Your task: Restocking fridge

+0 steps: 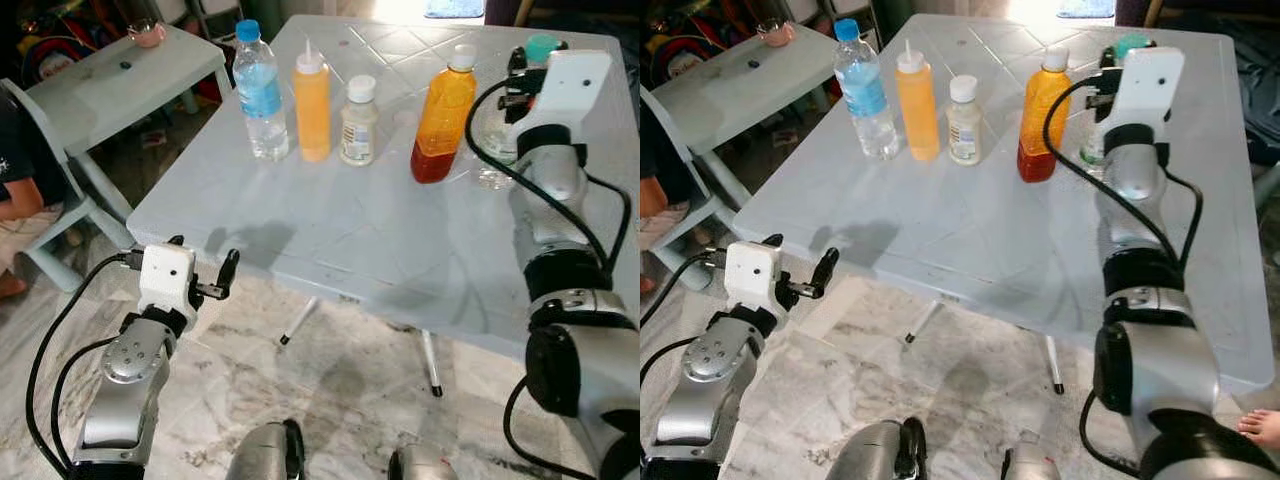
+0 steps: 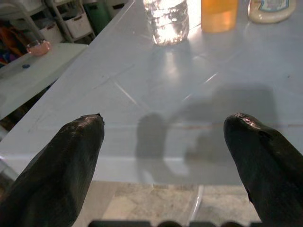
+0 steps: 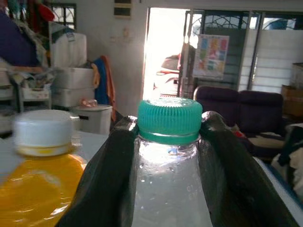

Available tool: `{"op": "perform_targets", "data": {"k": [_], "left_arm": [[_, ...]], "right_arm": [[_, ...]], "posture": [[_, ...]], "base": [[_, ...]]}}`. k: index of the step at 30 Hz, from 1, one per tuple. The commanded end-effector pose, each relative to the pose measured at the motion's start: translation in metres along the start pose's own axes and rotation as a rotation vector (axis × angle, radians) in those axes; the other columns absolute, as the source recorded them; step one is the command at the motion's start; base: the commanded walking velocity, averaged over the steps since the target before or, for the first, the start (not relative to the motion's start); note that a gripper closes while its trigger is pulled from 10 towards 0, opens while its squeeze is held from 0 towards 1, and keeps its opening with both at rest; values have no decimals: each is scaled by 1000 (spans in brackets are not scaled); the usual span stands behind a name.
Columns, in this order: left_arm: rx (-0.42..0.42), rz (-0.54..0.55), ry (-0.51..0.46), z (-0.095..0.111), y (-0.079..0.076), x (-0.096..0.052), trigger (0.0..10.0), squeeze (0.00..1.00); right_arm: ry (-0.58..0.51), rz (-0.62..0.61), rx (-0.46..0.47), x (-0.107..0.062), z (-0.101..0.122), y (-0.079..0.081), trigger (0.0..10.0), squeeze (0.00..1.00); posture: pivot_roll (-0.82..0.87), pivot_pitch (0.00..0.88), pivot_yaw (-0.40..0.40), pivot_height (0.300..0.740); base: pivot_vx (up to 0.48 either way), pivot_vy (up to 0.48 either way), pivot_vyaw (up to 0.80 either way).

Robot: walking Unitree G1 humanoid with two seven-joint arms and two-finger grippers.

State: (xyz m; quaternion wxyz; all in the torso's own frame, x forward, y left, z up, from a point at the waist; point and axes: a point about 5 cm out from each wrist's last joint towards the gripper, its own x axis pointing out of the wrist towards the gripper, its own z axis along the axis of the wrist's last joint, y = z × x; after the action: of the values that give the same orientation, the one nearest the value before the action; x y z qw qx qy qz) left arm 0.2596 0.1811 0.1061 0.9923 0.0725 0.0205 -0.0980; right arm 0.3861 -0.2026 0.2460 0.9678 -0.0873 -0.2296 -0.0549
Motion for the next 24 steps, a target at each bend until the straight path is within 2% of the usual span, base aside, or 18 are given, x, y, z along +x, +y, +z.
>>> {"op": "perform_targets", "data": {"k": [1, 5, 8, 12, 16, 17, 18, 19, 22, 24], "left_arm": [[19, 11, 10, -2, 2, 0, 10000, 0], [36, 10, -4, 3, 0, 3, 10000, 0], [18, 49, -4, 4, 1, 3, 10000, 0], [-15, 55, 2, 0, -6, 3, 10000, 0], [-30, 55, 1, 0, -11, 4, 10000, 0], [-36, 57, 2, -1, -13, 4, 10000, 0], [-42, 62, 5, -2, -14, 4, 10000, 0], [-52, 74, 12, -3, -13, 4, 10000, 0], [-76, 108, 36, -8, -10, 3, 10000, 0], [-73, 97, 36, -8, -11, 3, 10000, 0]], "right_arm": [[12, 33, 7, -3, -1, 13, 0, 0], [20, 47, 8, -10, -3, 20, 0, 0], [46, 50, 8, -25, -5, 27, 0, 0], [84, 39, -21, -46, -8, 32, 0, 0], [107, 59, -11, -56, -9, 36, 0, 0], [114, 75, -11, -60, -9, 39, 3804, 0], [128, 96, -15, -66, -9, 42, 4510, 0], [128, 112, -23, -69, -9, 44, 10000, 0], [124, 210, -34, -81, -8, 49, 10000, 0], [145, 276, -51, -94, -12, 46, 10000, 0]], "posture": [[43, 114, 124, 740], [38, 139, 114, 740], [20, 158, 100, 740], [-4, 151, 71, 740], [-8, 145, 57, 740], [-11, 141, 53, 740], [-16, 136, 58, 740], [-20, 134, 62, 740], [-28, 130, 67, 740], [-37, 122, 63, 740]], "base": [[0, 0, 0], [0, 0, 0], [0, 0, 0], [0, 0, 0], [0, 0, 0], [0, 0, 0], [0, 0, 0], [0, 0, 0], [0, 0, 0], [-262, 0, 0]]}}
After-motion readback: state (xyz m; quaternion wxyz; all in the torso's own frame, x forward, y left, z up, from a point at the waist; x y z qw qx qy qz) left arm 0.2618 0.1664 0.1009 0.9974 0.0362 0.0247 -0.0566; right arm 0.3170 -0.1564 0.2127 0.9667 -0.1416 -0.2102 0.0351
